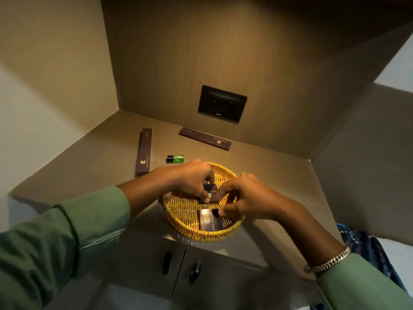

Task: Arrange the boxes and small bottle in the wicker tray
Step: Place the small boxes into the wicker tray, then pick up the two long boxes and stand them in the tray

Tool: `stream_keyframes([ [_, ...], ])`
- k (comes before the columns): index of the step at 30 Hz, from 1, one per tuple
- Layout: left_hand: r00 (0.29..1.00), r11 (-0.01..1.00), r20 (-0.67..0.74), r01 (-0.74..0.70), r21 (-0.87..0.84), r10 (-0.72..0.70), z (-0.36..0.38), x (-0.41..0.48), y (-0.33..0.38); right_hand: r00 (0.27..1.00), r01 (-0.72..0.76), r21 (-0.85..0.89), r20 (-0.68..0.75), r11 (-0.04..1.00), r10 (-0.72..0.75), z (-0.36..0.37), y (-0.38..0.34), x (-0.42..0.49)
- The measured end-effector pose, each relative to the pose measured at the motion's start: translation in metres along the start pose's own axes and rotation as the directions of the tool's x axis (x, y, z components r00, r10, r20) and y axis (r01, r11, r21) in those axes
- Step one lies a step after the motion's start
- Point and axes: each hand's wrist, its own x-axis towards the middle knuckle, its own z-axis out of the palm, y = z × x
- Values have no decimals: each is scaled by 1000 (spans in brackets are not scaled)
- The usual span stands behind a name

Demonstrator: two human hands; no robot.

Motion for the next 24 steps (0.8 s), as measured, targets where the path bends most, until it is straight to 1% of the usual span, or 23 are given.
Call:
stream_keyframes([
  [5, 999, 999, 13, 53, 2, -53, 1, -2, 1, 987, -13, 47, -158, 999, 20, -38, 13, 10],
  [7, 997, 996, 16, 75, -45, -74, -1, -4, 0, 980, -34, 68, -195, 997, 47, -51, 25, 21],
  [8, 996, 991, -5, 89, -101, -90, -5, -5, -1, 976, -41, 74, -210, 996, 56, -56, 31, 29],
  [9, 992, 980, -59, 102, -169, -113, -13, -6, -3, 972, -45, 68, -227, 997, 59, -62, 36, 39],
  [10, 977, 964, -155, 109, -242, -149, -22, -7, -7, 968, -46, 53, -245, 998, 57, -67, 41, 50],
  [11, 936, 943, -285, 112, -313, -206, -31, -7, -14, 963, -48, 38, -263, 998, 56, -72, 46, 62],
  [12, 860, 920, -424, 122, -371, -285, -40, -8, -23, 959, -49, 24, -278, 999, 54, -77, 51, 75],
  [13, 755, 897, -537, 151, -416, -376, -49, -8, -37, 956, -49, 9, -289, 999, 50, -82, 57, 90],
  [14, 656, 872, -598, 205, -446, -460, -55, -8, -52, 952, -59, -7, -302, 998, 55, -85, 63, 104],
  [15, 580, 835, -609, 281, -473, -541, -59, -8, -70, 948, -76, -24, -313, 997, 65, -88, 69, 119],
  [16, 527, 781, -579, 359, -512, -622, -60, -9, -88, 945, -99, -38, -317, 994, 82, -89, 76, 132],
  [18, 429, 639, -477, 458, -618, -767, -57, -11, -116, 950, -146, -83, -289, 986, 117, -88, 87, 157],
  [19, 398, 580, -425, 492, -649, -813, -54, -12, -126, 954, -172, -112, -267, 979, 137, -86, 92, 167],
  [20, 383, 546, -391, 532, -648, -837, -51, -12, -133, 958, -189, -150, -244, 971, 149, -83, 97, 178],
  [22, 371, 525, -371, 587, -617, -851, -46, -9, -140, 968, -199, -236, -201, 951, 153, -76, 105, 193],
  [24, 371, 530, -379, 594, -605, -848, -46, -2, -141, 972, -208, -247, -163, 947, 170, -69, 110, 202],
])
